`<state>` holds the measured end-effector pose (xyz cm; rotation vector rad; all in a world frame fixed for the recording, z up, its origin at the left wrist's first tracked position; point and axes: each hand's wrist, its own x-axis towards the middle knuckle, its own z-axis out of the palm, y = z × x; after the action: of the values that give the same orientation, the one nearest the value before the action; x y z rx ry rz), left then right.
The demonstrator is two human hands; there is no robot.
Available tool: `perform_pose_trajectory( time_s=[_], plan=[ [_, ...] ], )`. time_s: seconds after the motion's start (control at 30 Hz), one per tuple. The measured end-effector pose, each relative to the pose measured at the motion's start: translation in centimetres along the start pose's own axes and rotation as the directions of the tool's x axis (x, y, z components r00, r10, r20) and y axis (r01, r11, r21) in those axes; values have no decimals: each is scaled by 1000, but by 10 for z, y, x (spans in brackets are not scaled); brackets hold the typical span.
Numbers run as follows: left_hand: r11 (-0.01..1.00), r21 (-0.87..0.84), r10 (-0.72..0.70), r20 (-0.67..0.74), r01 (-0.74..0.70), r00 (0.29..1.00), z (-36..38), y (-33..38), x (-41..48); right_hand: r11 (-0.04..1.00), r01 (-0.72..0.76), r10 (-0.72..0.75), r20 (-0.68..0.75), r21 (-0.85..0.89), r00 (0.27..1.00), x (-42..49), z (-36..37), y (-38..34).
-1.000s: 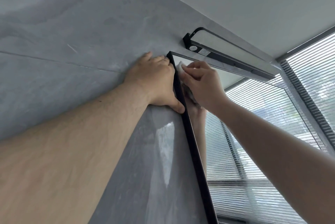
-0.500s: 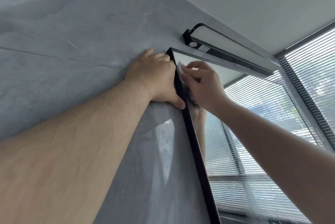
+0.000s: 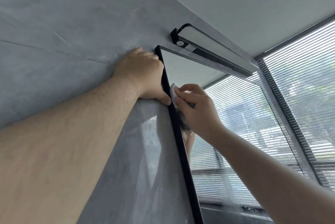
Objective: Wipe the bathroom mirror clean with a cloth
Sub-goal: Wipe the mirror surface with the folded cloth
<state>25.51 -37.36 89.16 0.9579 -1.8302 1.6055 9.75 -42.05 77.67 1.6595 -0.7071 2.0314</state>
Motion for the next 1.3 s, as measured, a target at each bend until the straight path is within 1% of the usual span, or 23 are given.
perform_pose_trajectory(
  time_s=[0.17,0.27,0.37,0.5,0.57,0.7,0.83,0.97,1.17,1.3],
  plan=[
    [1000,-11,-8,24,8,1000,0,3,-5,1000,14,-14,42,1,999,-74,-18,14],
    [1000,-9,-20,11,20,1000,1,8,-14,999,32,-31,43,-13,999,-96,-24,20],
    [1000,9,14,12,-14,1000,6,16,-27,998,56,-56,12,-22,998,-100,-18,21],
    [1000,23,15,101,-18,995,4,27,-47,997,59,-60,-26,-45,998,-76,-9,9],
    [999,23,21,119,-24,993,3,32,-54,997,35,-37,-32,-67,999,-54,-5,3],
    [999,30,12,150,-17,989,0,43,-67,1000,-9,9,-23,-8,1000,-32,1,1],
    [998,52,9,156,-17,988,3,55,-83,1000,-30,30,-37,2,999,-46,-1,3],
    [997,78,-7,169,-6,986,9,65,-91,998,-55,55,-2,-34,998,-87,-14,6],
    [996,84,-9,143,-3,990,14,67,-93,995,9,-8,7,-96,1000,-157,-29,15],
    [997,81,-17,137,6,990,15,69,-94,987,74,-67,52,-143,996,-166,-37,13]
  ],
)
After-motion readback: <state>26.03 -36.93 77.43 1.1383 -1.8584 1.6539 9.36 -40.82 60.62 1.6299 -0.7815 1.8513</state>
